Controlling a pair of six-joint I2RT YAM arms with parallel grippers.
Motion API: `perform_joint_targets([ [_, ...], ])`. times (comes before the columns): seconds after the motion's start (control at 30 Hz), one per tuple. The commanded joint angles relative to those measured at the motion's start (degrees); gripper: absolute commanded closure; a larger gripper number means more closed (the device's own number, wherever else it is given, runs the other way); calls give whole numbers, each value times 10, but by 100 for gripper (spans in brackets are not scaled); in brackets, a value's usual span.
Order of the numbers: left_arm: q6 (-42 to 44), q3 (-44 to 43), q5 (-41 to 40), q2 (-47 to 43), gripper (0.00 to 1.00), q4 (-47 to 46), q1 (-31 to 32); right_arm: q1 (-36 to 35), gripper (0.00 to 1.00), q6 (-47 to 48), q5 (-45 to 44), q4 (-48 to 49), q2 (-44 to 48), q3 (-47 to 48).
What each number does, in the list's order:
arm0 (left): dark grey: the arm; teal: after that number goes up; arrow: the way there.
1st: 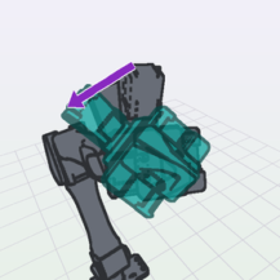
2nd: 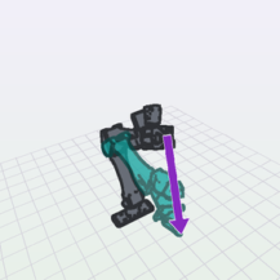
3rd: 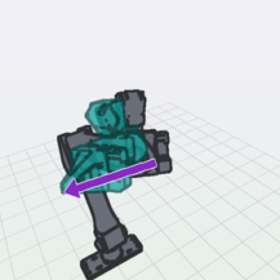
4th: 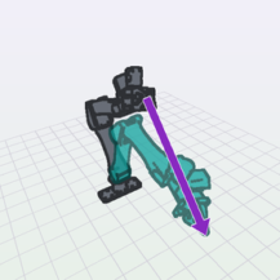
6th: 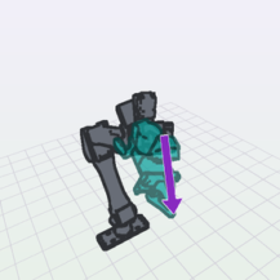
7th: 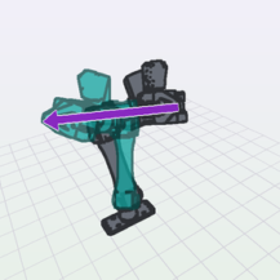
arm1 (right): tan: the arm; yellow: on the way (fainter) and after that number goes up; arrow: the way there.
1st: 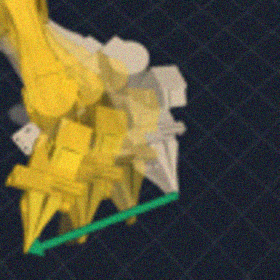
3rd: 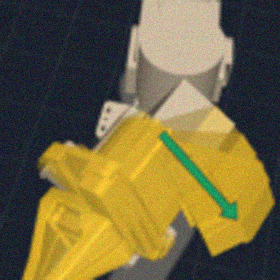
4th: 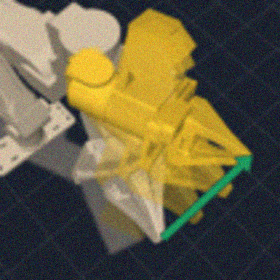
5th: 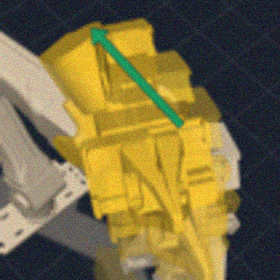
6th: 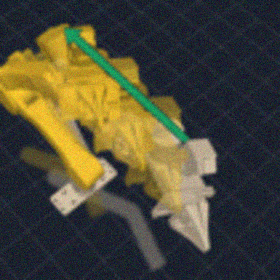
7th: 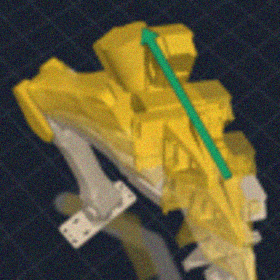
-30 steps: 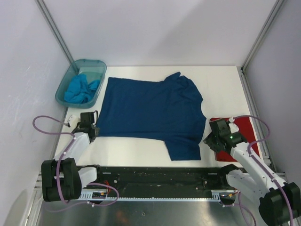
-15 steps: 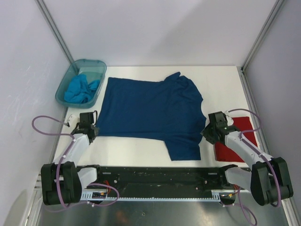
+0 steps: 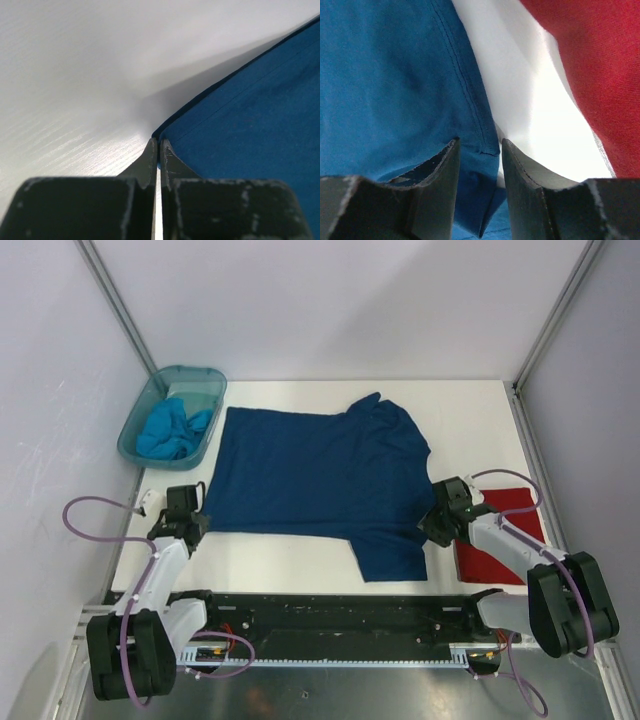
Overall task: Fold and stack the t-shirts
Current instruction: Flatten out the tshirt
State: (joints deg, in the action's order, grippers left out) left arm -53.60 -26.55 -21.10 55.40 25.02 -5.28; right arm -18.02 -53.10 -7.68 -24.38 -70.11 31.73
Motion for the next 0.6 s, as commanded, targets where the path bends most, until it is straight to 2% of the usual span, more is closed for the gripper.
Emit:
perform_joint_targets([
  [0.0, -8, 8, -9, -14, 100, 8, -5, -4, 57, 0, -17, 21, -18, -4],
  [0.23, -4, 6, -7, -16, 100, 9, -5, 0, 57, 11, -19, 30, -29, -4],
  [0.57, -3, 4, -1, -16, 100, 11, -5, -21, 58, 8, -43, -16, -8, -29],
])
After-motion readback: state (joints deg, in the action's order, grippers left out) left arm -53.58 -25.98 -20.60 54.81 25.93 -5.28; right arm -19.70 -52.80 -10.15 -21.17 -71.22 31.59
